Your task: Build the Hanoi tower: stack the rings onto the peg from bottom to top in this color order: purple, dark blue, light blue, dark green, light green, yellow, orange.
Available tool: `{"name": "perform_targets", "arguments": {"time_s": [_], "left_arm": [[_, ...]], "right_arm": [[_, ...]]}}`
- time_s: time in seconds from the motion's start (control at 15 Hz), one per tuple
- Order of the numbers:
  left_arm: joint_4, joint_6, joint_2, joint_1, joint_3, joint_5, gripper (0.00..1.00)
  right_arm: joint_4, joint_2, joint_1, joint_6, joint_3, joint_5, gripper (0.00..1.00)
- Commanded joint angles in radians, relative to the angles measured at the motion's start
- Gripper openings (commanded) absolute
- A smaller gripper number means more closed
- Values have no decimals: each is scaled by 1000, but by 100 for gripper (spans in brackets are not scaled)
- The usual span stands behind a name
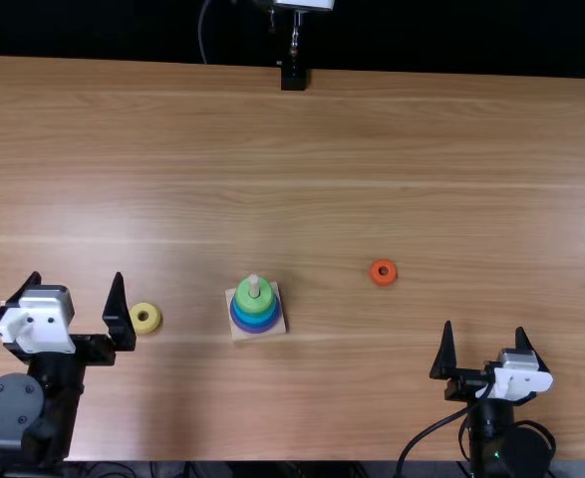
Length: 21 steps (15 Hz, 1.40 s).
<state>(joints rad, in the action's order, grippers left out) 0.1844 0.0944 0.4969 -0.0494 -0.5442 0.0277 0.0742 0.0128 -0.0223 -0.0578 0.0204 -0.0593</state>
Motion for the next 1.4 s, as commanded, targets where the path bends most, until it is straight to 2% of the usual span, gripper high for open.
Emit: {"name": "perform_targets", "arguments": {"time_s": [0.0,0.07,0.13,0.2,0.4,0.53,0.8,0.93,1.0,1.07,1.2,1.33], "left_arm": [[0,-104,-1,-13,-40,46,100],[3,-170,-3,-13,-39,63,100],[3,-218,-14,-13,-34,64,100],[3,-234,-21,-15,-25,64,100],[9,-236,-43,-158,10,64,100],[77,-238,46,-152,-37,51,100],[193,-234,284,-148,-177,48,100],[232,-220,399,-119,-203,50,100],[298,-210,477,-61,-218,46,100],[360,-181,540,-23,-232,44,100],[397,-69,643,-15,-270,46,100],[390,-59,715,-17,-273,48,100]], "right_arm": [[32,-13,-13,-5,-8,0,100],[30,-13,-13,-5,-8,0,100],[30,-13,-13,-5,-8,0,100],[30,-13,-13,-5,-8,0,100],[30,-13,-13,-5,-8,0,100],[30,-13,-13,-5,-8,0,100],[32,-13,-13,-5,-8,0,100],[30,-13,-13,-5,-8,0,100],[30,-13,-13,-5,-8,0,100],[30,-13,-13,-5,-8,0,100],[32,-13,-13,-5,-8,0,100],[30,-13,-13,-5,-8,0,100]]}}
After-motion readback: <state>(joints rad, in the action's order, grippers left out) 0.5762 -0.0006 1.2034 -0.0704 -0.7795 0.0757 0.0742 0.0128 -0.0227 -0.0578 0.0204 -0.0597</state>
